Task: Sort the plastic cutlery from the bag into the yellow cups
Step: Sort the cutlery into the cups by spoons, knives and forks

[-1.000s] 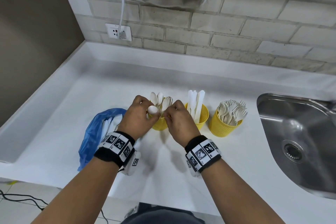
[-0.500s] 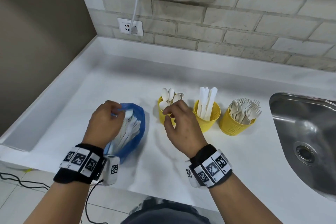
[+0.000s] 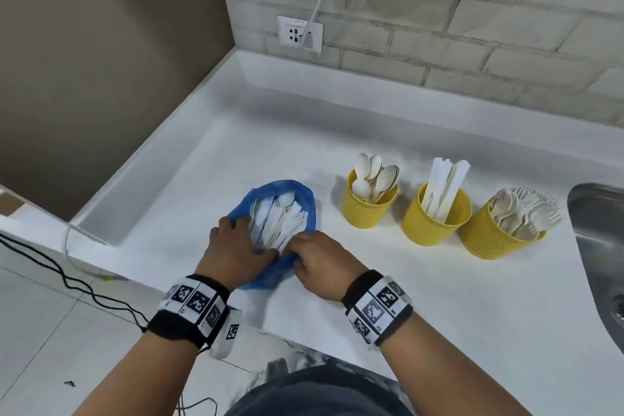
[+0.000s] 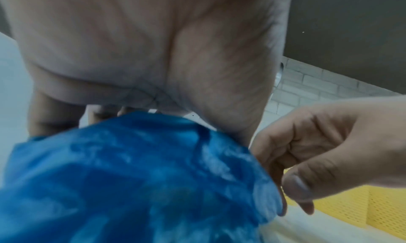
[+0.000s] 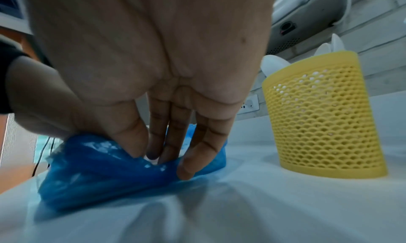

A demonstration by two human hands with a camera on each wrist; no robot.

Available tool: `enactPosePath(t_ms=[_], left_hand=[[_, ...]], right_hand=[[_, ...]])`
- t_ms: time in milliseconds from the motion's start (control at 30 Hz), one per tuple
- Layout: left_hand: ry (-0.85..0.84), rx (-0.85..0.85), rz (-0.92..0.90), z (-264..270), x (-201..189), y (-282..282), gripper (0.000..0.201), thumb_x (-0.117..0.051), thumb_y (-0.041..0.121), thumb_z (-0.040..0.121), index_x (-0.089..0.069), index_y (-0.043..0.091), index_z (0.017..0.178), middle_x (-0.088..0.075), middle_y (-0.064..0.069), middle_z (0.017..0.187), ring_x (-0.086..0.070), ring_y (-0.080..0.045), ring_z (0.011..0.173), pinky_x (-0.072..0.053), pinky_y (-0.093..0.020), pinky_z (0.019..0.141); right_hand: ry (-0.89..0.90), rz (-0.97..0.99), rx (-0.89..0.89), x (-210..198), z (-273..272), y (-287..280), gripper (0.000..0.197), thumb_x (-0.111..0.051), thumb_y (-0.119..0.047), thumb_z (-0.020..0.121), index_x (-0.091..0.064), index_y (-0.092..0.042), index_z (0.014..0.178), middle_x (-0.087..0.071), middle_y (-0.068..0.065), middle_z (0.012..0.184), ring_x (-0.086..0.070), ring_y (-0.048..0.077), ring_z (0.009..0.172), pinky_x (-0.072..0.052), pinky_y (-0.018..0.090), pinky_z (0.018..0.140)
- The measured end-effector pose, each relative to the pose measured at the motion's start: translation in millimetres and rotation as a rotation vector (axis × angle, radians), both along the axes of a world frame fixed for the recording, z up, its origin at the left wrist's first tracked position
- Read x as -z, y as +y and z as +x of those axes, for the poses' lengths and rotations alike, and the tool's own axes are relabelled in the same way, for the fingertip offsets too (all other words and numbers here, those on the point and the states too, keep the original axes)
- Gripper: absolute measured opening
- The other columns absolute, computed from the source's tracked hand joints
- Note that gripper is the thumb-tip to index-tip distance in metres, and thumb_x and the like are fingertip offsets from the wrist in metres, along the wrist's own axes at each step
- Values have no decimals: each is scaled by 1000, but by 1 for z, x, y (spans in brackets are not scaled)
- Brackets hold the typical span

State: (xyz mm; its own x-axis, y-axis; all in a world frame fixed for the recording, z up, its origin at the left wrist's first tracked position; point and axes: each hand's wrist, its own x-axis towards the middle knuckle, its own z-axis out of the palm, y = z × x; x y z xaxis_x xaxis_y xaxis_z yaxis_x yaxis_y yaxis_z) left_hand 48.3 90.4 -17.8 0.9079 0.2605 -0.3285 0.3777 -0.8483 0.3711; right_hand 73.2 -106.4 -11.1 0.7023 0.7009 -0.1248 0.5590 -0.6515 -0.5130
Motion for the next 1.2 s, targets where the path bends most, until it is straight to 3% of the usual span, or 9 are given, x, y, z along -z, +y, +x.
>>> enactPosePath(t_ms=[100, 200, 333, 433, 567, 767, 867, 933, 1200], left_hand=[[27, 19, 60, -2, -3, 3, 83, -71, 58, 79, -39, 16, 143, -42, -14, 131, -45, -36, 121, -44, -44, 102], [55, 21, 97, -1, -7, 2, 74, -68, 62, 78, -45, 17, 133, -39, -11, 125, -48, -34, 116, -48, -46, 98], [78, 16, 134, 6, -11, 1, 64, -64, 64, 82, -51, 16, 123, -38, -8, 118, -55, -31, 104, -51, -42, 91], [50, 34, 149, 15, -10, 5, 49, -56, 52, 93, -58, 12, 121, -41, -8, 112, -54, -28, 97, -51, -40, 90], [13, 34, 140, 18, -3, 8, 46, -56, 42, 96, -52, 8, 128, -56, -13, 119, -59, -30, 107, -50, -38, 91], [10, 53, 201, 14, 1, -2, 55, -55, 47, 98, -48, 3, 131, -61, -14, 124, -62, -29, 112, -48, -33, 91], [44, 110, 243, 15, -5, -3, 34, -55, 48, 100, -56, 14, 105, -65, -1, 97, -65, -21, 93, -46, -27, 77], [75, 105, 223, 15, -9, -5, 32, -56, 47, 100, -50, 20, 84, -54, 7, 73, -59, -16, 78, -43, -26, 72], [66, 46, 162, 19, -3, 0, 30, -57, 44, 99, -62, 15, 94, -58, 5, 71, -60, -15, 70, -43, -27, 66]], right_hand=[[26, -63, -4, 2, 2, 0, 21, -51, -8, 92, -66, -7, 107, -67, 14, 109, -62, 36, 96, -49, 39, 79], [25, -156, 25, 1, 7, 3, 19, -50, -16, 95, -65, -11, 105, -67, 11, 110, -64, 35, 97, -50, 40, 78], [-36, -308, 124, -1, 15, 7, 17, -49, -22, 98, -58, -13, 110, -69, 10, 109, -66, 35, 100, -39, 39, 77], [-66, -357, 230, -5, 19, 7, 19, -48, -23, 101, -56, -12, 114, -70, 10, 111, -67, 34, 103, -32, 39, 79], [-95, -291, 274, -11, 14, 15, 15, -47, -25, 101, -52, -14, 94, -70, 11, 102, -68, 34, 93, -35, 33, 72], [175, -89, 364, -1, 9, 31, 37, -50, -43, 101, -54, -13, 82, -64, 10, 84, -63, 31, 79, -44, 32, 68], [201, -50, 406, 4, 8, 28, 36, -57, -46, 97, -64, -11, 93, -73, 11, 93, -69, 31, 86, -55, 35, 73], [201, -20, 445, 4, 10, 25, 32, -61, -46, 95, -60, -15, 84, -74, 10, 92, -69, 30, 84, -53, 33, 71], [273, 4, 487, 6, 18, 24, 35, -64, -38, 96, -53, -15, 72, -63, 2, 72, -63, 24, 72, -45, 29, 63]])
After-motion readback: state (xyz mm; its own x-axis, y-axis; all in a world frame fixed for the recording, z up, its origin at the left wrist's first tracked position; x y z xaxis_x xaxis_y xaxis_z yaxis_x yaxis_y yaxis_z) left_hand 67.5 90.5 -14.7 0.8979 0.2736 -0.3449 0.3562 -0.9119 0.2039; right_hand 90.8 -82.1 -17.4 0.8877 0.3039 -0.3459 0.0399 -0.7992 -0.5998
